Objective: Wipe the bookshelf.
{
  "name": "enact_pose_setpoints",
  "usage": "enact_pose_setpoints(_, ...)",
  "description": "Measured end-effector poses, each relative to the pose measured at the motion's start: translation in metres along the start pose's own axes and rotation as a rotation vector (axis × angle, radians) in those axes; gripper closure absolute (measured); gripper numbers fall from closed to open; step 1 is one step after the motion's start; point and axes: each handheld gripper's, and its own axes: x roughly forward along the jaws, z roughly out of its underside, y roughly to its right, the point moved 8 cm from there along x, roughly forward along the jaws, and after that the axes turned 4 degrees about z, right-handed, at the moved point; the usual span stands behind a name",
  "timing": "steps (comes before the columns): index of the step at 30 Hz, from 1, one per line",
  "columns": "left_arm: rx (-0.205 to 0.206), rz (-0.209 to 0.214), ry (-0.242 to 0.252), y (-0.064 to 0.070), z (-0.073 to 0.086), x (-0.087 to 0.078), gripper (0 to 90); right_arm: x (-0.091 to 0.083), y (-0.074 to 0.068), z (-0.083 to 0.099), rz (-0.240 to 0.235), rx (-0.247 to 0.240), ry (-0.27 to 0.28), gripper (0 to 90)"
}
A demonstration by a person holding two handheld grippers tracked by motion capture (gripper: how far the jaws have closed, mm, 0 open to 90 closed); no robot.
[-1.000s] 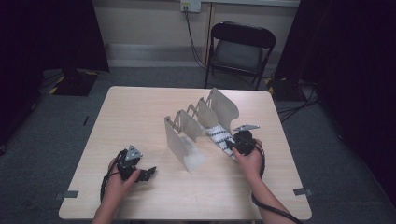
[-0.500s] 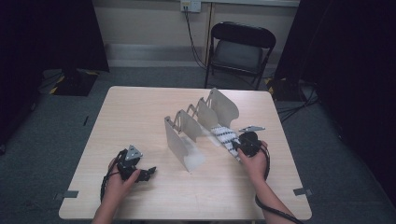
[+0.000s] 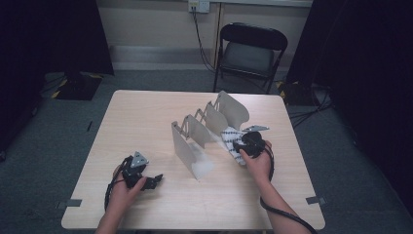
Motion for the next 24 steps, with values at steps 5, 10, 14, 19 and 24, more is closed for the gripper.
enact_pose_setpoints(5, 0.0, 0.0, 0.0, 0.0, 0.0, 0.0, 13.0, -0.023, 0.002, 0.005, -0.017, -0.001, 0.03, 42.5)
enact_pose_setpoints(10, -0.001, 0.0, 0.0, 0.0, 0.0, 0.0, 13.0, -0.027, -0.012, 0.023, -0.068, -0.041, 0.009, 48.7)
enact_pose_setpoints(14, 0.0, 0.0, 0.0, 0.0, 0.0, 0.0, 13.0, -0.018, -0.019, 0.028, -0.087, -0.077, -0.034, 67.2)
enact_pose_setpoints(19, 0.0, 0.001, 0.0, 0.0, 0.0, 0.0, 12.9, -0.013, -0.034, 0.025, -0.141, -0.133, -0.041, 76.3)
enact_pose_setpoints(24, 0.0, 0.0, 0.0, 0.0, 0.0, 0.0, 12.9, -0.014, -0.041, 0.026, -0.175, -0.157, -0.039, 77.3)
